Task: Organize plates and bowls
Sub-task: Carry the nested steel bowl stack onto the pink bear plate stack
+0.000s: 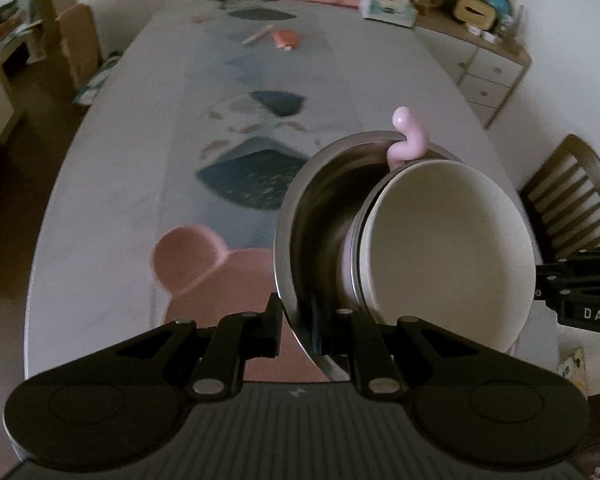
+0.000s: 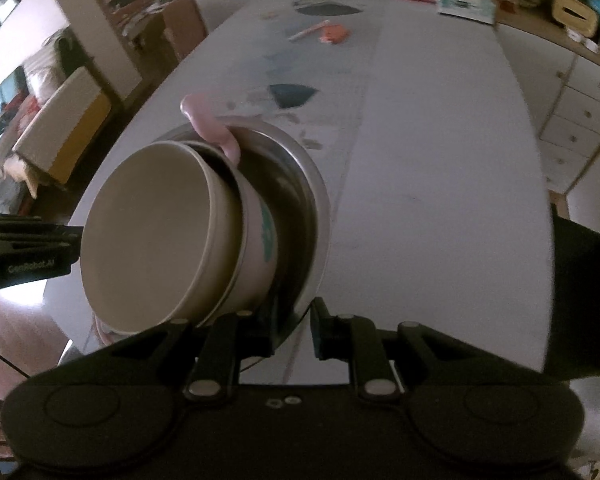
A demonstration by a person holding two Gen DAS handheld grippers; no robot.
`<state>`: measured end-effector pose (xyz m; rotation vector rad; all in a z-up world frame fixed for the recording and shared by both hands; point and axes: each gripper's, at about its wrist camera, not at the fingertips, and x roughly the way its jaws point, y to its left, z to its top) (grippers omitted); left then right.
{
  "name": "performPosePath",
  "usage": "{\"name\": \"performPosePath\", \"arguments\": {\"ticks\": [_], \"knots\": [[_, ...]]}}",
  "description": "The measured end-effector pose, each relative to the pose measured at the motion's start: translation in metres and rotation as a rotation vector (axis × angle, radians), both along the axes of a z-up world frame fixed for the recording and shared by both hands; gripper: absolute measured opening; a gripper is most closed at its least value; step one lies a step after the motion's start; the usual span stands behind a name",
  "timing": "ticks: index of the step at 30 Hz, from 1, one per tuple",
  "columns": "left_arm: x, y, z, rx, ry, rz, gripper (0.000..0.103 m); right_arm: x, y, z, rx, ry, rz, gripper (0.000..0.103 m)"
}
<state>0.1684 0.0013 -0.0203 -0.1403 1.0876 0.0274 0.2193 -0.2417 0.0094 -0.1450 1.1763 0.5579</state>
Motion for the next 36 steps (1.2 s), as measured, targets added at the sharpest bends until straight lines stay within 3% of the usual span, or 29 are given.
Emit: {"name": "performPosePath", "arguments": {"ticks": [14,36], "knots": [[-0.038,0.060,-0.026,0.017,0.050,0.125,0.013,-0.014,0.074,-0.034,-0.004,0.065,0.115,0.017],[-0.042,0.066,-0.065,0.019,0.080,0.145,0.013,-0.024,0.089,-0.067,-0.046,0.104,0.117,0.017]]}}
